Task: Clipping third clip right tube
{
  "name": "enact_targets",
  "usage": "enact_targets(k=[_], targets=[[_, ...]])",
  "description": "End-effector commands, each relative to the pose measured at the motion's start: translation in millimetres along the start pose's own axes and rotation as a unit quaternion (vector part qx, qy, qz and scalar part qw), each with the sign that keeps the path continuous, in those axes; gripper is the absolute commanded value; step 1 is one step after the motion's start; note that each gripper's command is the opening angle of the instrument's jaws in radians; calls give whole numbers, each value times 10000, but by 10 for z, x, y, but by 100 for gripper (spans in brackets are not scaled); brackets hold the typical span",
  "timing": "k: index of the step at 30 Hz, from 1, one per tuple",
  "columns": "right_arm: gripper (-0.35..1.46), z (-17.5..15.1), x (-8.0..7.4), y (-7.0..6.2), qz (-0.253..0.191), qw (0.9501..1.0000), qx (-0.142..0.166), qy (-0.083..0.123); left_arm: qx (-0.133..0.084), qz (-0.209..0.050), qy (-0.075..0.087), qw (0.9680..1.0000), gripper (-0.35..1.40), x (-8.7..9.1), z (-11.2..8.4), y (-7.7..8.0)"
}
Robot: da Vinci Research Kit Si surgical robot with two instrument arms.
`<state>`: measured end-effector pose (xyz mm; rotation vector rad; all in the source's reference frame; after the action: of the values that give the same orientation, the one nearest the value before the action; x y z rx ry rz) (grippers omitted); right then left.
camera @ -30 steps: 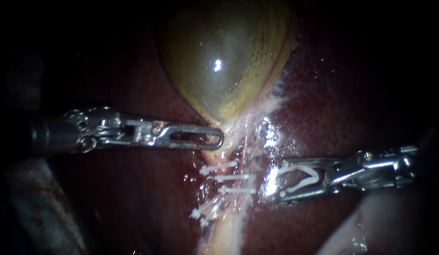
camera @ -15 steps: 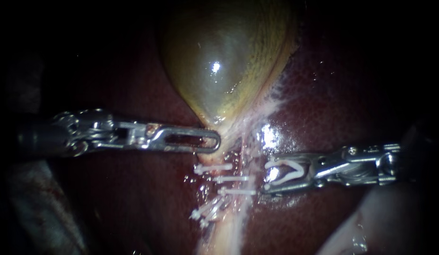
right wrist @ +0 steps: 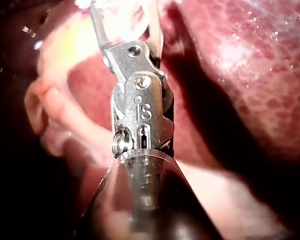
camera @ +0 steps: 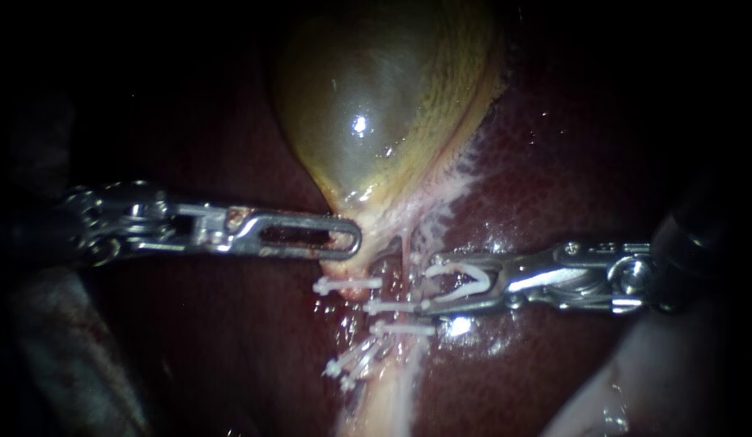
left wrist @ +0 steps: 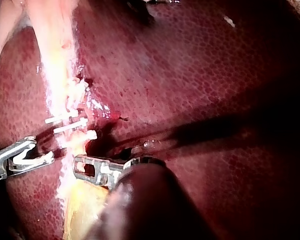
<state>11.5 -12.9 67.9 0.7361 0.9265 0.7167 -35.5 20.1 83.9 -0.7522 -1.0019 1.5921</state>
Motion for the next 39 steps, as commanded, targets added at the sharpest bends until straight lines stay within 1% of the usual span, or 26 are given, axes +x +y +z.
enact_targets(k=[1, 6, 14, 25, 32, 39], targets=[[59, 1, 0, 1, 0, 10000, -1, -1, -1, -9, -2, 10000, -35, 0, -2, 2], [59, 4, 1, 5, 1, 10000, -4, 1, -9, -18, -10, 10000, -35, -1, -7, 10], [59, 7, 1, 10, 31, 10000, -11, 7, -11, -21, -12, 10000, -35, -3, -9, 16], [59, 21, 3, 18, 95, 9999, -35, 27, -12, -22, -12, 10000, -35, -4, -9, 18], [58, 28, 4, 26, 124, 9999, -43, 35, -12, -22, -13, 10000, -35, -4, -9, 19], [58, 42, 4, 31, 153, 9998, -68, 55, -13, -22, -13, 10000, -35, -4, -9, 19]])
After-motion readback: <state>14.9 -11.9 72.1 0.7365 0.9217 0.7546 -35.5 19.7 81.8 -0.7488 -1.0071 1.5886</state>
